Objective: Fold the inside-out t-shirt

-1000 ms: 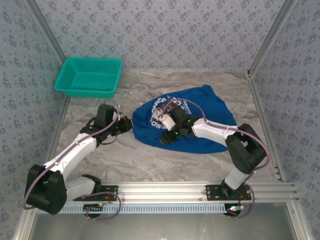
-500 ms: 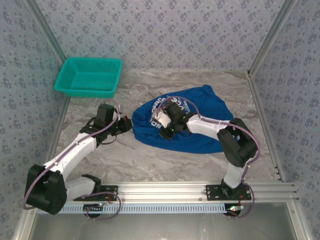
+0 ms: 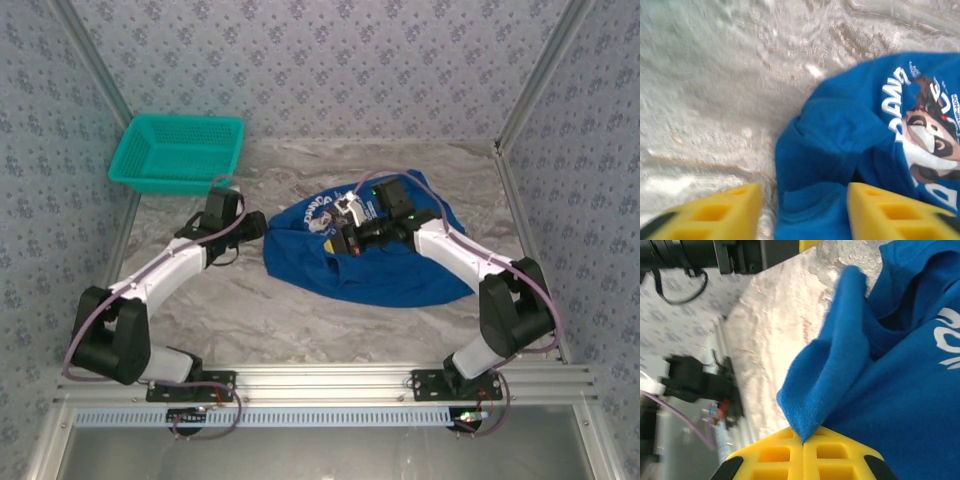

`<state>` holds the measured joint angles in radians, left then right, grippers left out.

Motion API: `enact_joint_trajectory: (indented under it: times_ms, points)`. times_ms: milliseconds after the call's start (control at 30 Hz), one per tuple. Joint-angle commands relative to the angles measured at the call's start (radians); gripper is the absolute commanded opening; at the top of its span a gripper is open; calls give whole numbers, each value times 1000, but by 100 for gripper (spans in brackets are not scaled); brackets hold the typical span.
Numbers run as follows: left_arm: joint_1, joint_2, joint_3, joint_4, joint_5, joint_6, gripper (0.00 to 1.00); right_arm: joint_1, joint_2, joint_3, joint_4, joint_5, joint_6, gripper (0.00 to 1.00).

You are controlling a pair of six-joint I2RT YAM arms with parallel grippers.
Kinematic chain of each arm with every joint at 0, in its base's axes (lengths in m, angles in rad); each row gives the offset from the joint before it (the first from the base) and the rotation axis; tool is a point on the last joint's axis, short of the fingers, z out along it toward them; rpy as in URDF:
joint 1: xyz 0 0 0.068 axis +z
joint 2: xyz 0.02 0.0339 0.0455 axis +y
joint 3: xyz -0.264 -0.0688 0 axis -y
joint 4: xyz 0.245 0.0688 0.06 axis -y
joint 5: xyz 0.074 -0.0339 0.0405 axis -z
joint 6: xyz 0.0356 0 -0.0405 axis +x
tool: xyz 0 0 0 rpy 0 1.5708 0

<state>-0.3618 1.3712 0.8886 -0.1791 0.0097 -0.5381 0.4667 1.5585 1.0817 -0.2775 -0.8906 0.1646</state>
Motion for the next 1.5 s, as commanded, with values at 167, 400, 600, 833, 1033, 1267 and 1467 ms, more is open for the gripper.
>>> enact_joint_trajectory:
  times_ms: [167, 400, 600, 833, 1033, 1267, 1467]
  points:
    - [-212, -311, -232, 184, 172, 20, 66, -81, 85, 62, 31, -106, 323, 0]
    - [-424, -38, -144, 309, 226, 106, 60, -119, 109, 78, 44, -113, 416, 0]
    - [-431, 135, -29, 362, 180, 169, 55, -122, 100, 57, 59, -117, 443, 0]
    - [-413, 256, 83, 373, 140, 243, 34, -127, 84, 64, -19, -142, 373, 0]
    - [-367, 230, 82, 360, 232, 228, 0, -161, 61, 208, -368, 140, 131, 0]
    - [-340, 71, 63, 219, 390, 77, 0, 0, -76, 167, -384, 812, 27, 44]
    - [-334, 39, 73, 155, 391, 0, 0, 171, -314, -159, -79, 703, 14, 72]
